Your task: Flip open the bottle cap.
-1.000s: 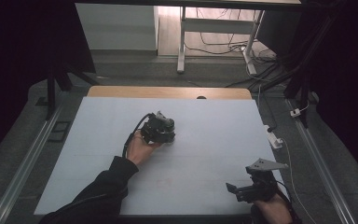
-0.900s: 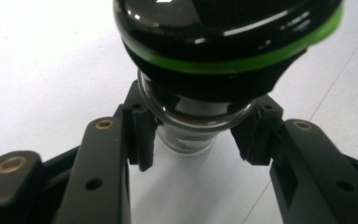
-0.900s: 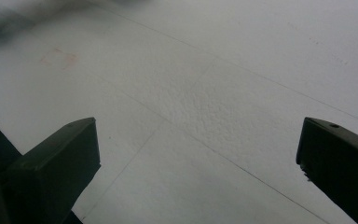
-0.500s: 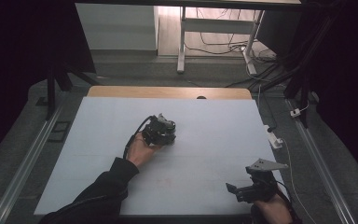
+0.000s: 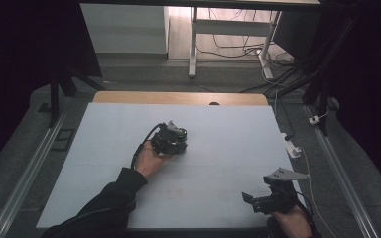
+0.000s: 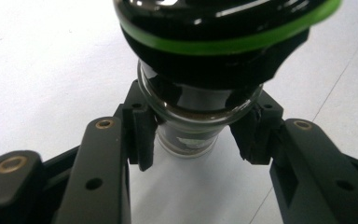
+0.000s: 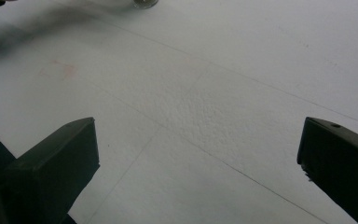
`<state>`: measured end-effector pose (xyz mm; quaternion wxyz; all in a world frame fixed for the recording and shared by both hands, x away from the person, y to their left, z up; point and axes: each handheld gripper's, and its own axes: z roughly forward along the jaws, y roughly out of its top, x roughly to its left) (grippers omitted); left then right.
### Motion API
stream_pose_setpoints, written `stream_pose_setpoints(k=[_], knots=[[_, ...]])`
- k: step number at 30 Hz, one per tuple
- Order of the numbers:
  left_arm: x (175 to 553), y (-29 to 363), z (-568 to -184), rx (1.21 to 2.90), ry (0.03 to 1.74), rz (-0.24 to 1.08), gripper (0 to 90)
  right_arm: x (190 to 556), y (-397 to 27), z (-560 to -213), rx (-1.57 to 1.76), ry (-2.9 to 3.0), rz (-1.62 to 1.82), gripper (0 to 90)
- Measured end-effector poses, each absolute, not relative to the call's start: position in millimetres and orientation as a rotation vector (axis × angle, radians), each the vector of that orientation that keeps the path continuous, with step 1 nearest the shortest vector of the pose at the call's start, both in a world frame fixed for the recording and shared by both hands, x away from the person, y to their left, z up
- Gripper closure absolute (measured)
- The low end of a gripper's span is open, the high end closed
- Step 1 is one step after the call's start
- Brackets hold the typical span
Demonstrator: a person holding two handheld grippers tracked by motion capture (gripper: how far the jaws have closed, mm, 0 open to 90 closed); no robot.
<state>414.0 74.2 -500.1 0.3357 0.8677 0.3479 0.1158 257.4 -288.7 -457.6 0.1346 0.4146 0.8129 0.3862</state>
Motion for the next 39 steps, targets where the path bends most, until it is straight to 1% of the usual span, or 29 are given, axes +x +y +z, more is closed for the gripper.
stream_pose_setpoints(k=[20, 29, 39], knots=[[414, 75, -501, 2.262, 0.89, 0.297, 53.7, 258, -268, -448, 1.06, 2.416, 1.187, 0.0], [414, 75, -501, 2.266, 0.886, 0.3, 53.7, 265, -249, -444, 1.026, 2.439, 1.302, 0.0], [414, 76, -501, 2.264, 0.884, 0.299, 53.7, 279, -226, -439, 0.946, 2.464, 1.284, 0.0]])
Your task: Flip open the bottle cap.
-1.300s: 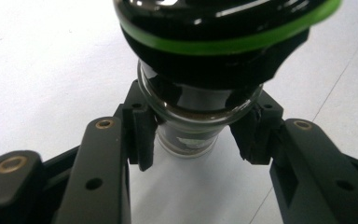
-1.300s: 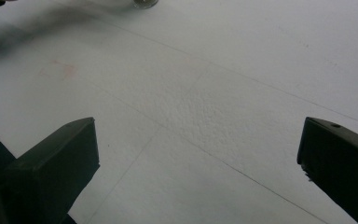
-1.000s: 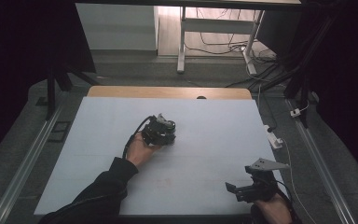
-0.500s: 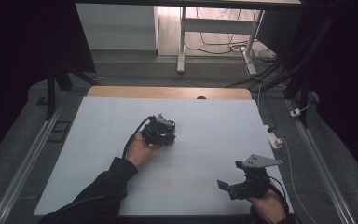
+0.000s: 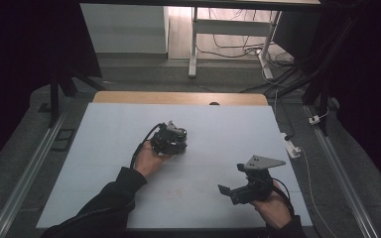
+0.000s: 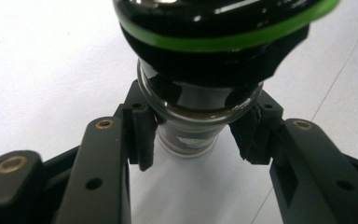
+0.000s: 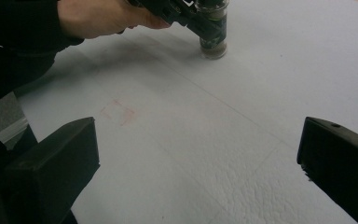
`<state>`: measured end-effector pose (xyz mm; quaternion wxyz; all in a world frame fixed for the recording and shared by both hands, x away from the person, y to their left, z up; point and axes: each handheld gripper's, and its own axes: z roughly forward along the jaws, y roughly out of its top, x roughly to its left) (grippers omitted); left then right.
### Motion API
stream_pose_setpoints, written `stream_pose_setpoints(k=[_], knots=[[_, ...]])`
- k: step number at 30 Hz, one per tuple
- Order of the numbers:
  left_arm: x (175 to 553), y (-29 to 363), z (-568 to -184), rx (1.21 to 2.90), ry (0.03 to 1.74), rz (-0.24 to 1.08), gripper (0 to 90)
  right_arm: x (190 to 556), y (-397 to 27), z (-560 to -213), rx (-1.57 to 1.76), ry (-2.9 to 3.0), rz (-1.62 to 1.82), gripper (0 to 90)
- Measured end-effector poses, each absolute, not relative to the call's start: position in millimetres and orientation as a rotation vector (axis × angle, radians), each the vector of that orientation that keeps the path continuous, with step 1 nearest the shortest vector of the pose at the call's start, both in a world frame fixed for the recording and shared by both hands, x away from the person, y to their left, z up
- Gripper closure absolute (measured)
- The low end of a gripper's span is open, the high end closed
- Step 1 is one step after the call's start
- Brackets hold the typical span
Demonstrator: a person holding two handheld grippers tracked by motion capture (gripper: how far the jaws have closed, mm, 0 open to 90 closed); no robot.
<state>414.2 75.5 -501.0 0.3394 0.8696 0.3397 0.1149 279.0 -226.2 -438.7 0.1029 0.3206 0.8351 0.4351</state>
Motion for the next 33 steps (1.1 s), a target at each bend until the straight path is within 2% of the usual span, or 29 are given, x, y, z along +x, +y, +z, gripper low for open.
stream_pose_setpoints(k=[33], knots=[[415, 76, -501, 2.266, 0.881, 0.296, 53.7, 346, -150, -445, 0.858, 2.569, 1.218, 0.0]])
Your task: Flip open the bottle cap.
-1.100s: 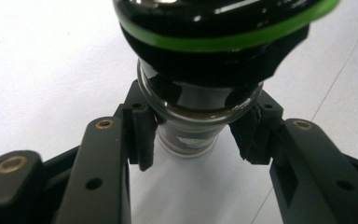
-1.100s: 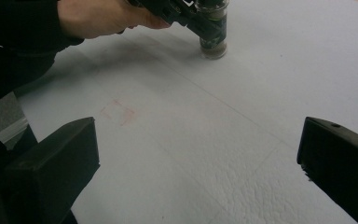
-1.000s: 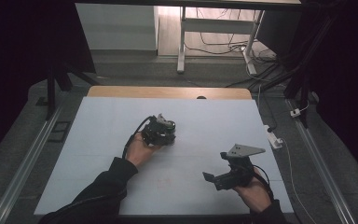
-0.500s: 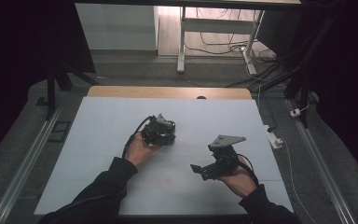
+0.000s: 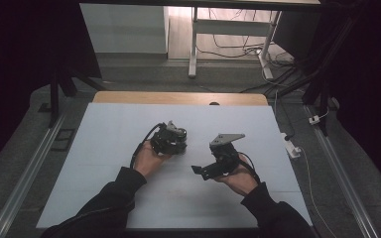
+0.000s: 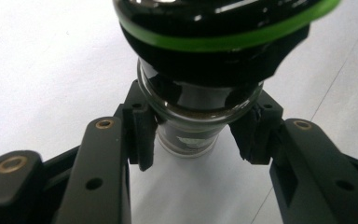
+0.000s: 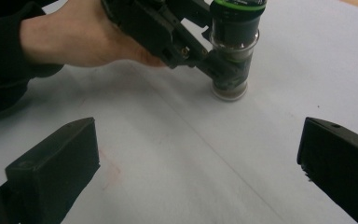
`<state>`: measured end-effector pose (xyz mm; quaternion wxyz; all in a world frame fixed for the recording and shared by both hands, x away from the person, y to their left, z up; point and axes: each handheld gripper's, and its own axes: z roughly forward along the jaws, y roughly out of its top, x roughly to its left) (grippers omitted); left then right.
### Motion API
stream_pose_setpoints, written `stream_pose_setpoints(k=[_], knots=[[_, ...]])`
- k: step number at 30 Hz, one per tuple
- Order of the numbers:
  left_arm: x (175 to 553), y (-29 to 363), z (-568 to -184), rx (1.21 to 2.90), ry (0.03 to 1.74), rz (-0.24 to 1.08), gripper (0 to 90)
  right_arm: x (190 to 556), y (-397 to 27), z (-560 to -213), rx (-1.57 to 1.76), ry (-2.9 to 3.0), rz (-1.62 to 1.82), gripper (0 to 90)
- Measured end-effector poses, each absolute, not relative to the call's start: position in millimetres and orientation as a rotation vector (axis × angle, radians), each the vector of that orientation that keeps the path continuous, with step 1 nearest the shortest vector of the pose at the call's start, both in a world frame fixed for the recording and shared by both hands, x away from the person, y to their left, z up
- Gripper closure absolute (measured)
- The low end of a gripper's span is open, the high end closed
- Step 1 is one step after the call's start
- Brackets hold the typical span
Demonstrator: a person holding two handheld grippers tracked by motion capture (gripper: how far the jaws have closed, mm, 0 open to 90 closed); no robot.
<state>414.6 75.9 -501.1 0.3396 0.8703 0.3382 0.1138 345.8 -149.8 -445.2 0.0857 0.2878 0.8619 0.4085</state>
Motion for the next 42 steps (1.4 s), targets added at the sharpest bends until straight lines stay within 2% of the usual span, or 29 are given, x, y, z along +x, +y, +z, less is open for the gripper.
stream_pose_setpoints(k=[13, 19, 21, 25, 29, 30, 33, 34, 35, 42], knots=[[415, 76, -501, 2.268, 0.881, 0.296, 53.7, 372, -127, -450, 0.865, 2.577, 1.222, 0.0], [415, 76, -501, 2.268, 0.882, 0.296, 53.7, 380, -125, -452, 0.855, 2.569, 1.206, 7.9], [414, 76, -501, 2.269, 0.881, 0.296, 53.7, 383, -125, -452, 0.844, 2.568, 1.199, 14.5], [414, 76, -501, 2.269, 0.881, 0.298, 53.7, 387, -124, -452, 0.831, 2.567, 1.209, 33.9], [414, 76, -501, 2.27, 0.88, 0.299, 53.7, 391, -123, -451, 0.796, 2.61, 1.208, 57.9], [414, 76, -501, 2.269, 0.88, 0.3, 53.7, 393, -122, -451, 0.787, 2.621, 1.212, 67.1], [414, 76, -501, 2.267, 0.882, 0.3, 53.7, 396, -120, -451, 0.779, 2.625, 1.216, 75.4], [414, 75, -501, 2.265, 0.883, 0.3, 53.7, 397, -119, -451, 0.77, 2.626, 1.216, 80.0], [414, 75, -501, 2.265, 0.884, 0.302, 53.7, 400, -117, -452, 0.762, 2.626, 1.207, 88.6], [414, 75, -501, 2.266, 0.883, 0.303, 53.7, 409, -109, -457, 0.776, 2.634, 1.19, 89.9]])
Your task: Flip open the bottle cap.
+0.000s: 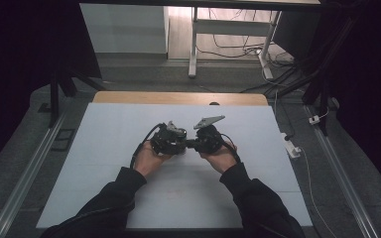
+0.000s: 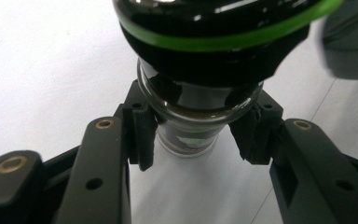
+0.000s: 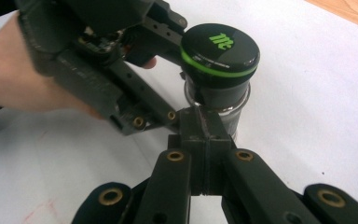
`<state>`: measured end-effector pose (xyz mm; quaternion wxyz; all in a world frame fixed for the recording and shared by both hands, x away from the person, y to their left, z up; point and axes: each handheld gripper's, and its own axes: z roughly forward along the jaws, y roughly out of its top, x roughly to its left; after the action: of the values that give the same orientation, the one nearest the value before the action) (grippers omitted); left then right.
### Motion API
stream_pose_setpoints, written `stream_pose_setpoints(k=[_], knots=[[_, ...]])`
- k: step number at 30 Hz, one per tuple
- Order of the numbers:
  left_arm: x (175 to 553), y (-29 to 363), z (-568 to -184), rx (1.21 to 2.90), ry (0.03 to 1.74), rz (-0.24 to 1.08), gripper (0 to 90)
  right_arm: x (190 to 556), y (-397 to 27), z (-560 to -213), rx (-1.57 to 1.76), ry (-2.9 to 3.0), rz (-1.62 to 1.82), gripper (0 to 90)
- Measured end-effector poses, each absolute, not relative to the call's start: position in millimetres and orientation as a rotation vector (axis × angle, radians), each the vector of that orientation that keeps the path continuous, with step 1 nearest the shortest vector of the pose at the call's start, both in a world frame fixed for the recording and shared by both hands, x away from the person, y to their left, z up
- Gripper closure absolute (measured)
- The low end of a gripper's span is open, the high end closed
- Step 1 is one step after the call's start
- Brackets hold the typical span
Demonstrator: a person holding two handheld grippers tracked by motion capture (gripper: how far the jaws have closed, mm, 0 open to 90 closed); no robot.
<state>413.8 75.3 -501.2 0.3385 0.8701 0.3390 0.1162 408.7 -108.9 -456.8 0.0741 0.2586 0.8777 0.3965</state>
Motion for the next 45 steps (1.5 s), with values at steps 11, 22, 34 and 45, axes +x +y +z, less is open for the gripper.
stream_pose_setpoints(k=[11, 22, 34, 45], knots=[[414, 75, -501, 2.264, 0.885, 0.303, 53.7, 413, -104, -462, 0.793, 2.637, 1.207, 89.9], [414, 75, -501, 2.266, 0.884, 0.303, 53.8, 411, -104, -456, 0.775, 2.625, 1.231, 89.9], [413, 75, -501, 2.267, 0.884, 0.312, 53.7, 411, -103, -449, 0.782, 2.595, 1.263, 90.0], [413, 75, -502, 2.262, 0.886, 0.309, 53.8, 414, -101, -443, 0.77, 2.566, 1.26, 90.0]])
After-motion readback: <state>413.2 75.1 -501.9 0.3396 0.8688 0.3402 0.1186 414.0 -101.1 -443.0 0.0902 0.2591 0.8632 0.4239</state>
